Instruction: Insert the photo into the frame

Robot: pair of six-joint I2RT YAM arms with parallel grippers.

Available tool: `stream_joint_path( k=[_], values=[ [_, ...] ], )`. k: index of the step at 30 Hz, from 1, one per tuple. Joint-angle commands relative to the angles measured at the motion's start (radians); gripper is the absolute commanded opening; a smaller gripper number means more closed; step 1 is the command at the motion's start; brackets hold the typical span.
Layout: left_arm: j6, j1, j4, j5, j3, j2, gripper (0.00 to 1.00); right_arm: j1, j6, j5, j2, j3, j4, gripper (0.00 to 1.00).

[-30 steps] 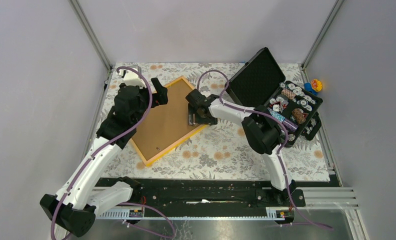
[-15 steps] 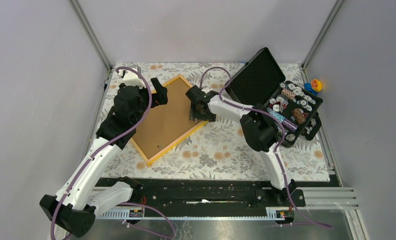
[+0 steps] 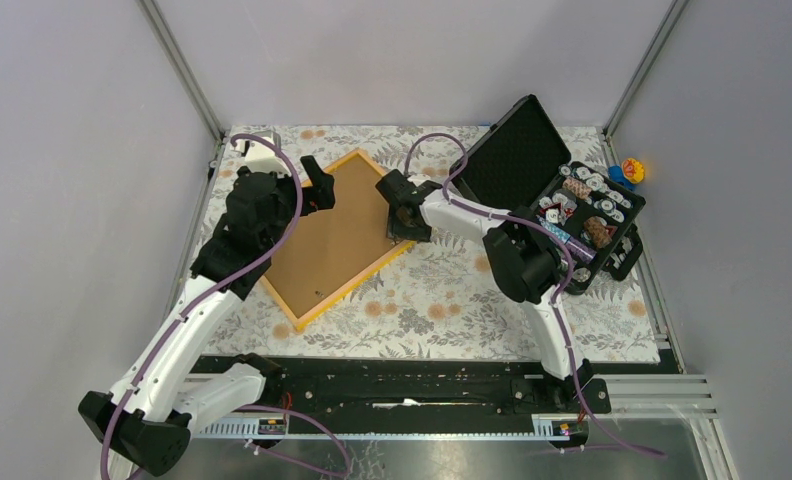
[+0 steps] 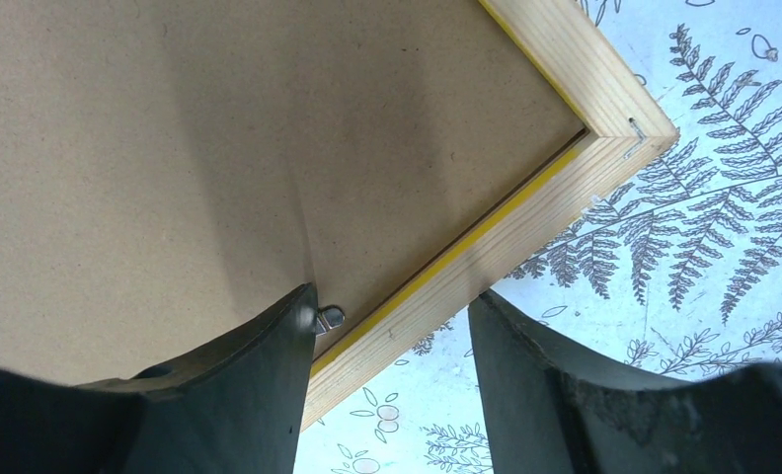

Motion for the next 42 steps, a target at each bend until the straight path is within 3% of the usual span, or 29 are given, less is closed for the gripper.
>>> stream_joint_path(
  k=[1,8,12,16,23,25,28,33,36,39,42],
  values=[
    [-0.004,-0.001,0.041,0.007,-0.005,-0.022,0.99,-0.015,-0.061,0.008,0.000,-0.035,0.005,0.01],
    [-0.005,0.000,0.042,0.009,-0.006,-0.022,0.99,-0.030,-0.105,-0.025,-0.057,-0.069,0.034,0.00],
    [-0.005,-0.001,0.045,0.011,-0.006,-0.018,0.99,-0.030,-0.326,-0.137,-0.021,-0.017,0.094,0.00],
    [-0.005,-0.001,0.044,0.011,-0.008,-0.017,0.99,-0.033,-0.553,-0.073,0.026,0.059,0.059,0.00],
    [-0.004,0.003,0.044,0.007,-0.007,-0.014,0.99,-0.048,-0.696,-0.003,-0.045,0.084,0.092,0.02],
    [-0.005,0.004,0.044,0.008,-0.007,-0.014,0.99,-0.047,-0.726,-0.002,-0.065,0.080,0.109,0.08],
    [-0.005,0.004,0.044,0.007,-0.008,-0.016,0.99,-0.048,-0.716,0.040,-0.080,0.097,0.097,0.44],
    [-0.022,0.004,0.041,0.016,0.010,-0.010,0.99,-0.048,-0.516,0.049,-0.104,0.128,-0.012,0.78],
    [-0.075,0.004,0.016,0.043,0.074,0.000,0.99,-0.047,-0.286,0.014,-0.117,0.100,-0.085,0.87],
    [-0.161,0.004,-0.021,0.077,0.170,0.023,0.99,-0.047,-0.111,-0.125,-0.132,0.029,-0.059,0.90],
    [-0.209,0.002,-0.006,0.166,0.228,0.043,0.99,-0.038,-0.069,-0.211,-0.134,-0.026,0.019,0.88]
  ],
)
